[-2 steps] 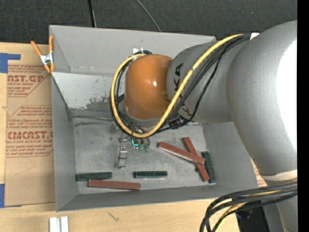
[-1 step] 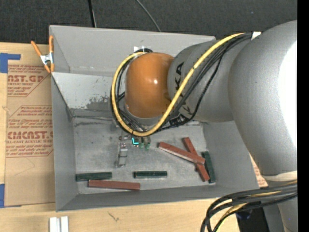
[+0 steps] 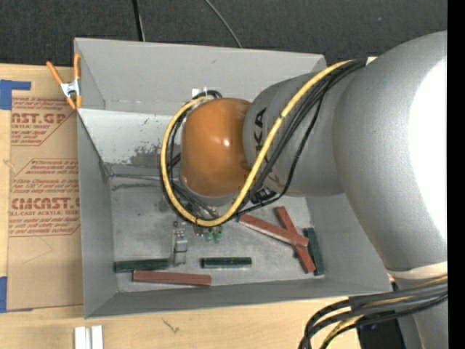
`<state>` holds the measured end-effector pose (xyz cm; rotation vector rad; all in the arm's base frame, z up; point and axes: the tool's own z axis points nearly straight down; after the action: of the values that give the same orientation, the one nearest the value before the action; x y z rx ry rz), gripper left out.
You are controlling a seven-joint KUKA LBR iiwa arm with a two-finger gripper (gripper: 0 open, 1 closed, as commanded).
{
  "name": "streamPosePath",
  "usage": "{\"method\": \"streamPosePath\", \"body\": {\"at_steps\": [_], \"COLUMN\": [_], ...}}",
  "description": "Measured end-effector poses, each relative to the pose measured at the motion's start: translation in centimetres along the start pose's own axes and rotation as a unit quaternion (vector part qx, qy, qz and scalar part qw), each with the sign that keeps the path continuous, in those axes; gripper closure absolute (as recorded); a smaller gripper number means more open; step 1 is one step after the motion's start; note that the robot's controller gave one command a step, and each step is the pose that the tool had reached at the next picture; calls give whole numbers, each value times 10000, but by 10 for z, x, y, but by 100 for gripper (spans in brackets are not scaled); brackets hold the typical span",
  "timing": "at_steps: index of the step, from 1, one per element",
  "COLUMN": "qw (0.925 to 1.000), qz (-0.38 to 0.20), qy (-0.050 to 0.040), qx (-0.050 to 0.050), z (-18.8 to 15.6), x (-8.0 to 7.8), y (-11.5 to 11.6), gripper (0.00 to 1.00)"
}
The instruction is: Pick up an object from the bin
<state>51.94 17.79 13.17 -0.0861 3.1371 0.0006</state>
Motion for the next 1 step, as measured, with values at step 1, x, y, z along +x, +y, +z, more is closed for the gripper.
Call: {"method": "streamPosePath", "body": {"at_steps": [1], "qw": [9991], "qz": [412], "qy": [-2], "qx": [-10], "z": [60], "x": [6], "y": [22], "gripper": [100]}}
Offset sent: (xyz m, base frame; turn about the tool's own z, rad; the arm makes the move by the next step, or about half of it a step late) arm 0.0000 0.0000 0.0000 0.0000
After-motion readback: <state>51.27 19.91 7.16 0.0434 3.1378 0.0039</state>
